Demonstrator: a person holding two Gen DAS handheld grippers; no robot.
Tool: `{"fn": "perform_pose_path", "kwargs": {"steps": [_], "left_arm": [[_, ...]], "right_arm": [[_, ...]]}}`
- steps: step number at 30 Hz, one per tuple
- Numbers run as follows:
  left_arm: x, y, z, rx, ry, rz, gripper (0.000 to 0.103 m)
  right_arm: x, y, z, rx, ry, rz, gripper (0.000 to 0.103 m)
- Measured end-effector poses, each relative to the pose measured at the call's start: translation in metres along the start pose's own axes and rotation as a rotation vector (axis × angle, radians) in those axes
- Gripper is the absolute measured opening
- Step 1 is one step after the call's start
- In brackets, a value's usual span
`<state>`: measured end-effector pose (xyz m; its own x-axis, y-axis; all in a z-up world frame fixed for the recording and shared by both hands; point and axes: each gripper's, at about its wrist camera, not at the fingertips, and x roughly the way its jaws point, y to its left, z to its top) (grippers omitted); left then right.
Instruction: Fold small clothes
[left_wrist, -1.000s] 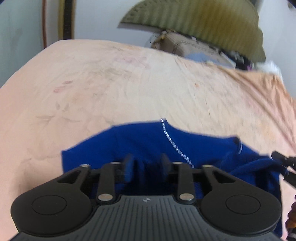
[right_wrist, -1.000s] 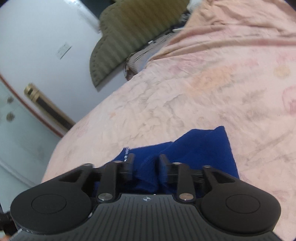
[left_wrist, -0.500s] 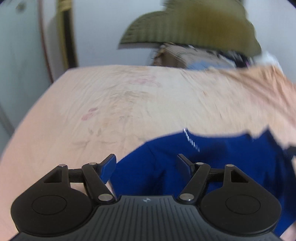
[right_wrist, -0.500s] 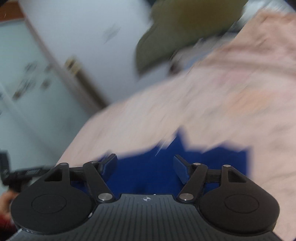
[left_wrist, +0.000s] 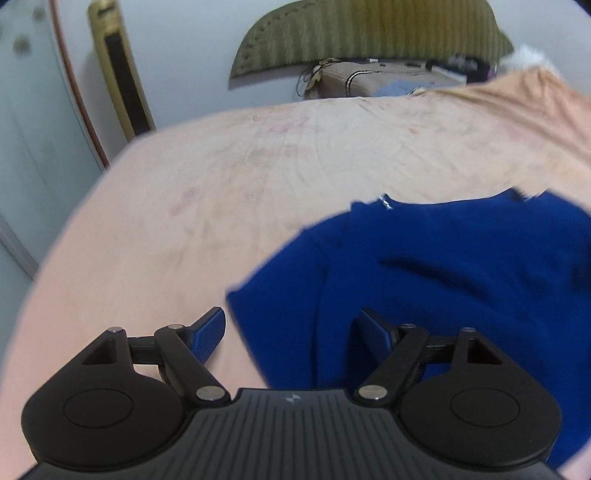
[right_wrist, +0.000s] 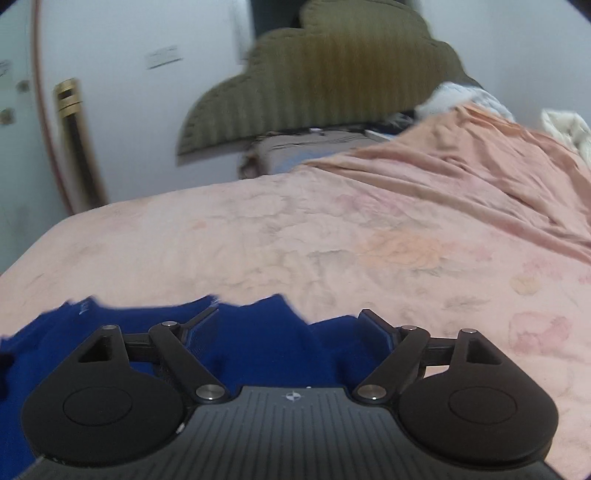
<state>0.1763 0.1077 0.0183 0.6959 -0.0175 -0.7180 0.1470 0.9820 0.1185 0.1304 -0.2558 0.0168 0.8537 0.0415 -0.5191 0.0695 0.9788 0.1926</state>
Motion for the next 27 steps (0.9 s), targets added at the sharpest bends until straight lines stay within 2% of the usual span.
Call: {"fn": "perform_pose_path", "kwargs": {"steps": [2, 5, 8, 10, 14, 18, 21, 24, 25, 26, 27], "left_arm": [[-0.011, 0.013, -0.017, -0.057, 0.011, -0.043, 0.079], [-0.026, 0.024, -0.042, -0.111, 0.010, -0.082, 0.079], [-0.044, 0.031, -0.069, -0.146, 0.008, -0.151, 0.080], [-0.051, 0.032, -0.082, -0.137, 0.008, -0.200, 0.080], [-0.062, 0.030, -0.101, -0.043, -0.032, -0.279, 0.080], [-0.064, 0.026, -0.109, 0.025, -0.057, -0.349, 0.080], [-0.066, 0.024, -0.112, 0.086, -0.070, -0.374, 0.079], [-0.067, 0.020, -0.111, 0.130, -0.073, -0.388, 0.078], [-0.066, 0.019, -0.111, 0.138, -0.072, -0.393, 0.074], [-0.065, 0.018, -0.110, 0.147, -0.064, -0.402, 0.057], [-0.063, 0.016, -0.110, 0.156, -0.049, -0.410, 0.046]], "right_arm": [[-0.013, 0.012, -0.009, -0.005, 0.024, 0.119, 0.085], [-0.029, 0.035, -0.025, -0.041, 0.035, 0.175, 0.085], [-0.044, 0.051, -0.044, -0.076, 0.041, 0.160, 0.086], [-0.052, 0.047, -0.056, -0.072, 0.057, 0.147, 0.086], [-0.072, 0.021, -0.072, 0.009, 0.076, 0.086, 0.086], [-0.086, -0.016, -0.085, 0.159, 0.106, 0.044, 0.086], [-0.091, -0.033, -0.097, 0.233, 0.119, 0.047, 0.085], [-0.094, -0.037, -0.104, 0.240, 0.107, 0.019, 0.085], [-0.094, -0.038, -0.106, 0.245, 0.105, 0.003, 0.083], [-0.095, -0.040, -0.107, 0.248, 0.105, 0.003, 0.080], [-0.093, -0.041, -0.108, 0.245, 0.112, 0.010, 0.074]]}}
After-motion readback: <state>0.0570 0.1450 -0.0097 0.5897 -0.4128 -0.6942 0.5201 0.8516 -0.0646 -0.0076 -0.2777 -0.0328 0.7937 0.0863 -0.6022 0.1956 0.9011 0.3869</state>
